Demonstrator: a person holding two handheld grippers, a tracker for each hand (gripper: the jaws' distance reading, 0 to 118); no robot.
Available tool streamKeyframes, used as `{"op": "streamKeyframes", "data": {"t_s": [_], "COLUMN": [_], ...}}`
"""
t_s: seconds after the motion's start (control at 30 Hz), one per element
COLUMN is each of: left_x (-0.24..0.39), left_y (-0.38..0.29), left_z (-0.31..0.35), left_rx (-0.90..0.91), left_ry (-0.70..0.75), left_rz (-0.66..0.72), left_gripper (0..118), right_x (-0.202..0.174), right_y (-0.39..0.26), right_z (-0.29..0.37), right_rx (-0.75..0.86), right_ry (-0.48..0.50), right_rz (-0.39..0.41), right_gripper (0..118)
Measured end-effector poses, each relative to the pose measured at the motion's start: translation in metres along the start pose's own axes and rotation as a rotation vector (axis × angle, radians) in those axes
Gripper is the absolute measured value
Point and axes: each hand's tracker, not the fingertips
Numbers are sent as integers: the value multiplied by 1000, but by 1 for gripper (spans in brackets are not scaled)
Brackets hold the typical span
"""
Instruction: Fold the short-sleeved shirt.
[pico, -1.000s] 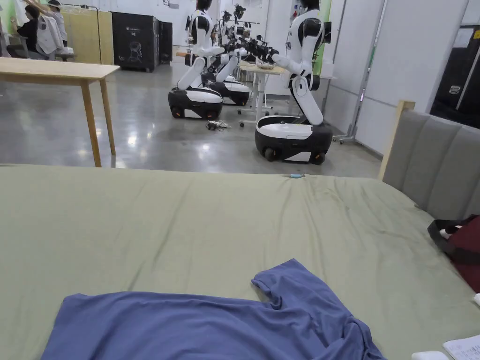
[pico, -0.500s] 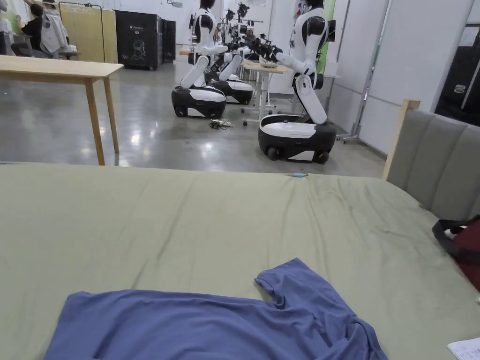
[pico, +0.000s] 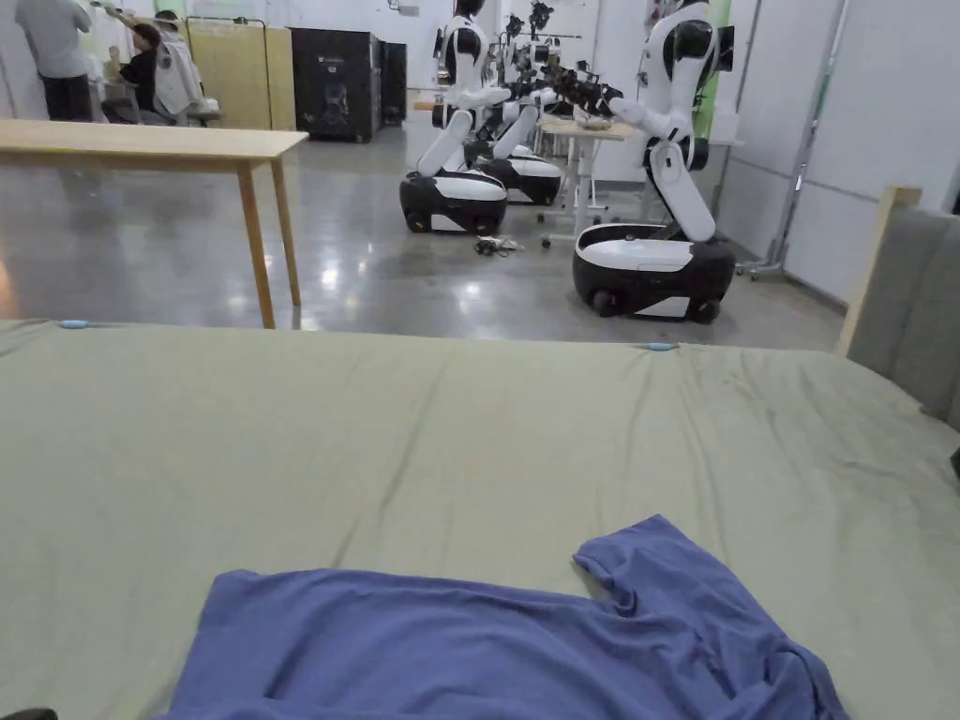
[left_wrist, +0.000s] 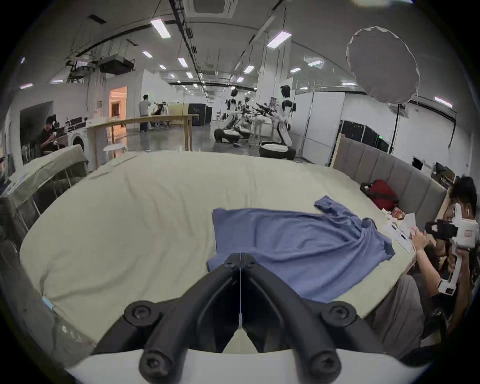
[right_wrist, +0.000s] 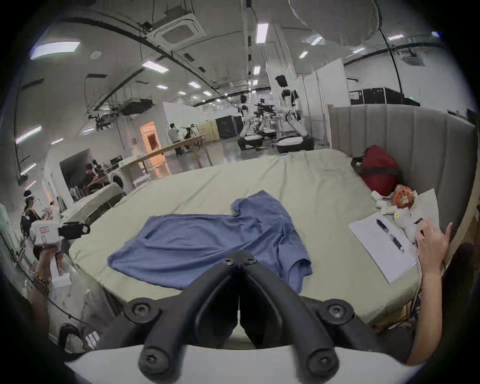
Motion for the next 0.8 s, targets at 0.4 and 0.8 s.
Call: {"op": "streamKeyframes", "data": {"t_s": [0.4, 0.8], "left_x": [-18, -43], "left_y": [76, 66], "left_z": [-210, -333], "left_rx": [-235, -352], "left_ry": [21, 73], "left_rz": [-121, -54], "left_gripper": [117, 117], "right_x": [-13, -12], "right_y": [18, 25], "right_z": [1, -10], "right_rx": [31, -19], "right_ry": [33, -13], "right_rz": [50, 75], "right_gripper": [0, 0]}}
